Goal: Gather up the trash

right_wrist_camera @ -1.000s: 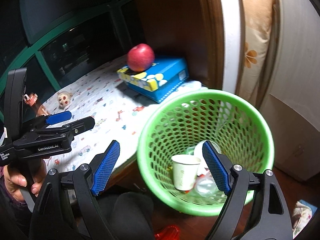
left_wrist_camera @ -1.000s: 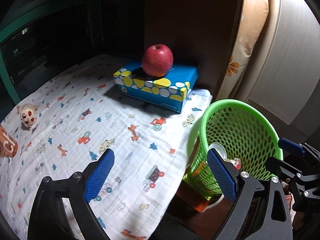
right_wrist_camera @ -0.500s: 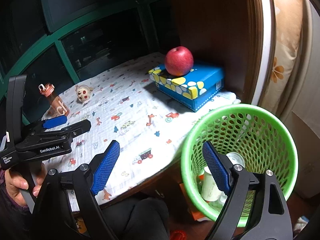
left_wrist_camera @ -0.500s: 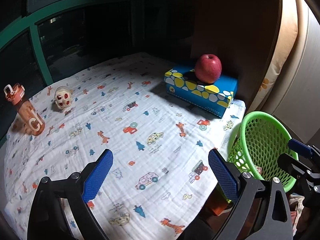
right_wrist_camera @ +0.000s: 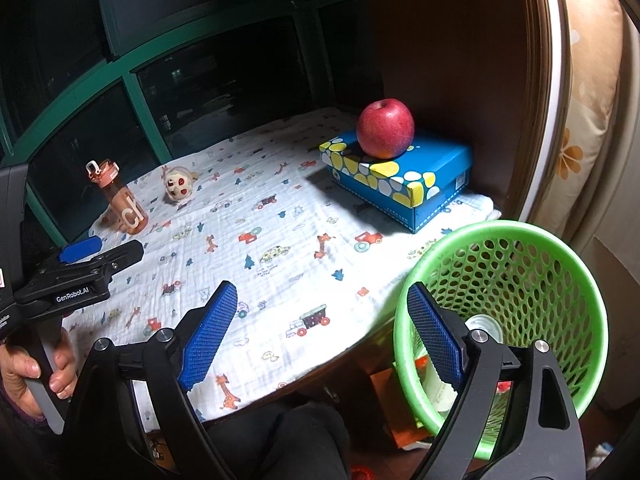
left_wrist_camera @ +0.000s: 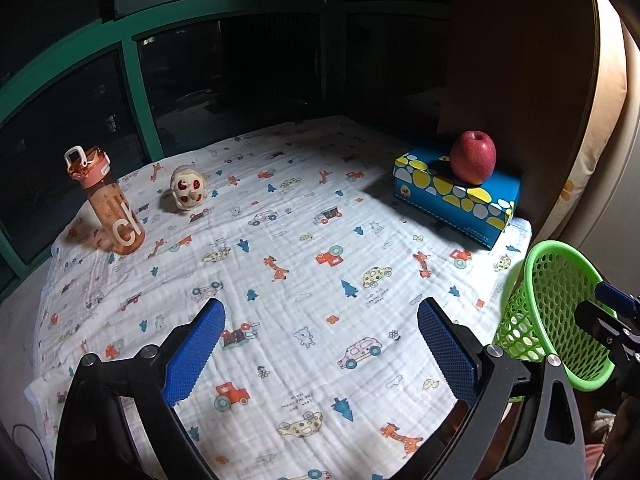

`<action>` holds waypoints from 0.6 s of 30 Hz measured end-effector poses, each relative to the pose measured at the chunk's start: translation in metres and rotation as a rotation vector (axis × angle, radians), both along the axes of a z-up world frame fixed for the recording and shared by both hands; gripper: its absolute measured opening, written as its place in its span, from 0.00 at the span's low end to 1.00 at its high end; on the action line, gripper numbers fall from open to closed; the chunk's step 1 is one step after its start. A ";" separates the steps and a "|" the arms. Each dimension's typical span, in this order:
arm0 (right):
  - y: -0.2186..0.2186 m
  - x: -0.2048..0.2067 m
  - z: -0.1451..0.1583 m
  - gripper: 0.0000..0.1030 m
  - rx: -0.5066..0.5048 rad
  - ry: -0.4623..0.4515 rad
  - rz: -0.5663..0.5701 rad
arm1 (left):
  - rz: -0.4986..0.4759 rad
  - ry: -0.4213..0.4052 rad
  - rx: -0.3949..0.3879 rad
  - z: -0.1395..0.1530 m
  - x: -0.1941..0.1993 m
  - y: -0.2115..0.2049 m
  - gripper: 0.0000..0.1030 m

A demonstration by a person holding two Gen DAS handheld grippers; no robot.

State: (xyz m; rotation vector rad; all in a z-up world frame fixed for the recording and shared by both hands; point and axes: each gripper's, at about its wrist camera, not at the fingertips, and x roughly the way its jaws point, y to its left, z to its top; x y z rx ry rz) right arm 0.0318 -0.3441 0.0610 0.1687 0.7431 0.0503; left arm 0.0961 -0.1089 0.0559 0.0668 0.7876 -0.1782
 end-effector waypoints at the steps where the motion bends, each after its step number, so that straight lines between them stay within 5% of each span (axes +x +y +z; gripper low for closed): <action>1: 0.000 0.000 0.000 0.84 0.001 0.000 -0.001 | 0.008 -0.004 0.004 0.000 -0.002 0.002 0.91; 18: 0.014 -0.001 -0.004 0.90 -0.044 -0.011 -0.006 | 0.077 0.002 0.009 -0.005 -0.019 0.021 0.91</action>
